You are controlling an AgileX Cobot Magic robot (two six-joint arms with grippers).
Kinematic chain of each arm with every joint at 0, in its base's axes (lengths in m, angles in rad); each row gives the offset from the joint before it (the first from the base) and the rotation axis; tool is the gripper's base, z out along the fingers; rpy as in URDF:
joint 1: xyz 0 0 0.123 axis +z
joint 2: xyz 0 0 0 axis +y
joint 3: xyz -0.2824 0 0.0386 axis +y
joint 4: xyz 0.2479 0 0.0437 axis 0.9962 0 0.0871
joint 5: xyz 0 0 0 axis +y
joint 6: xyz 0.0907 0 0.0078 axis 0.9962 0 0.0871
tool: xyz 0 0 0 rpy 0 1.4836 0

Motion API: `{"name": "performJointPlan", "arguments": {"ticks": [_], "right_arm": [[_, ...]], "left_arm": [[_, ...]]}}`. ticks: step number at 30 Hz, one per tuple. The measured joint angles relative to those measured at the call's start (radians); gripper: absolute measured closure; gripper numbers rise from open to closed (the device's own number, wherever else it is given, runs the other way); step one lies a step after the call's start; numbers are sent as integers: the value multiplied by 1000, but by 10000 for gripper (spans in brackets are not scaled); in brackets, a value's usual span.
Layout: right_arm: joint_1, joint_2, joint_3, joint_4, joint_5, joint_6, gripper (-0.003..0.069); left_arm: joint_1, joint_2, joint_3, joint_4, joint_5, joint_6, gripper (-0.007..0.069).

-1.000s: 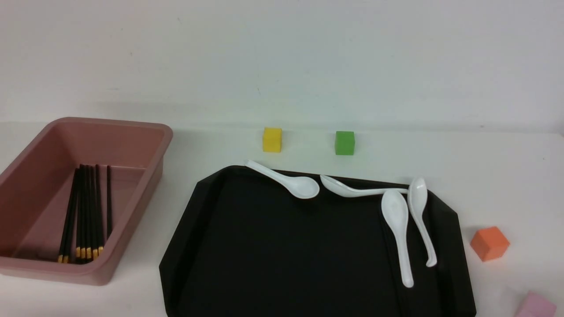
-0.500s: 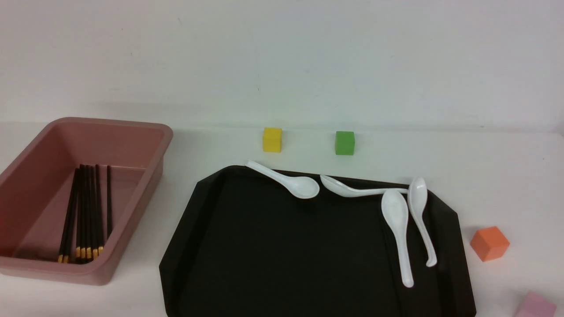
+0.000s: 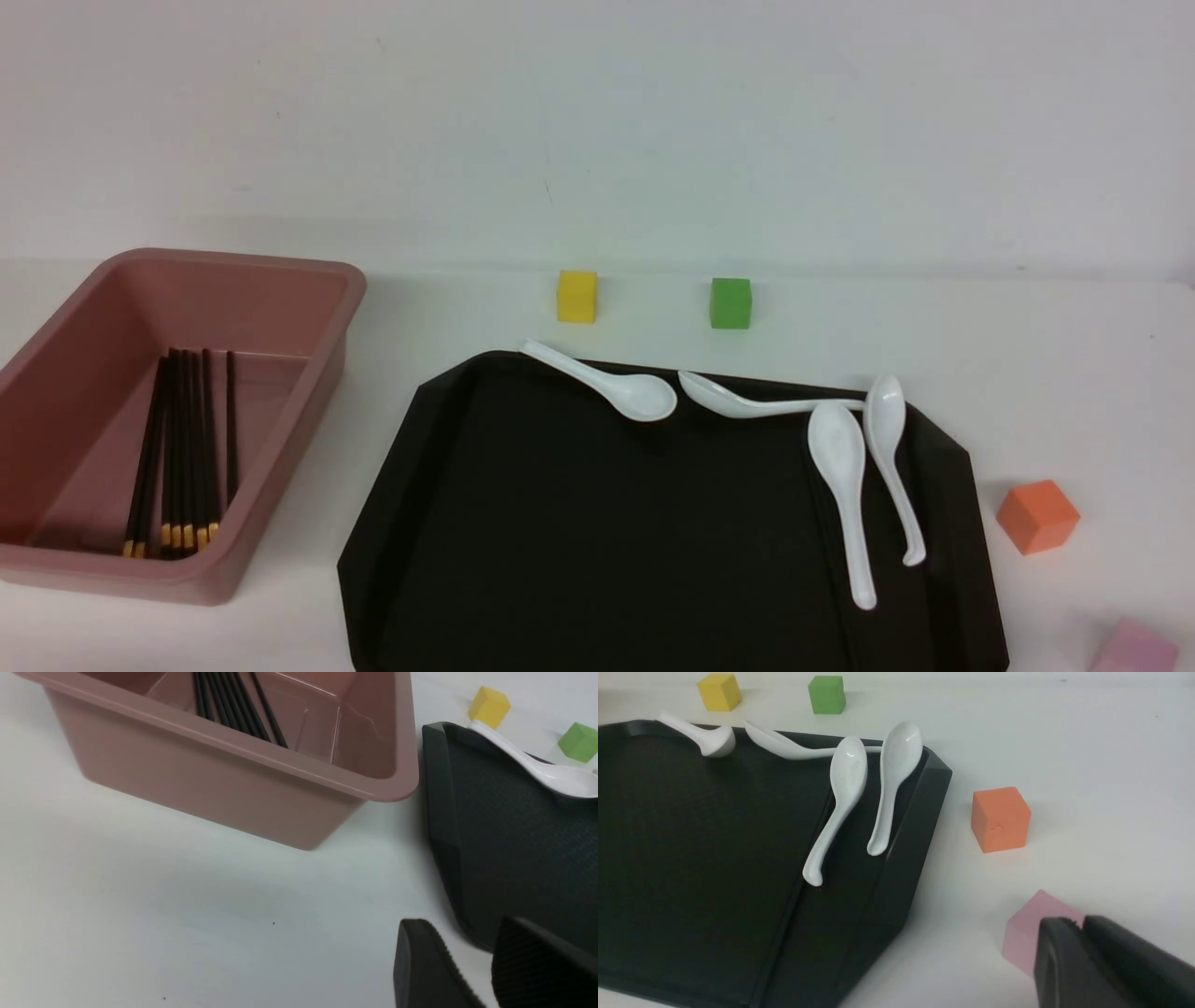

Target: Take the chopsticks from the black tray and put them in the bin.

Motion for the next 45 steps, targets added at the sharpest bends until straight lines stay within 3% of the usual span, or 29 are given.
{"name": "performJointPlan", "arguments": {"ticks": [45], "right_arm": [[0,0,0,2,0,0,524]], "left_arm": [[0,0,0,0,0,0,386]]}}
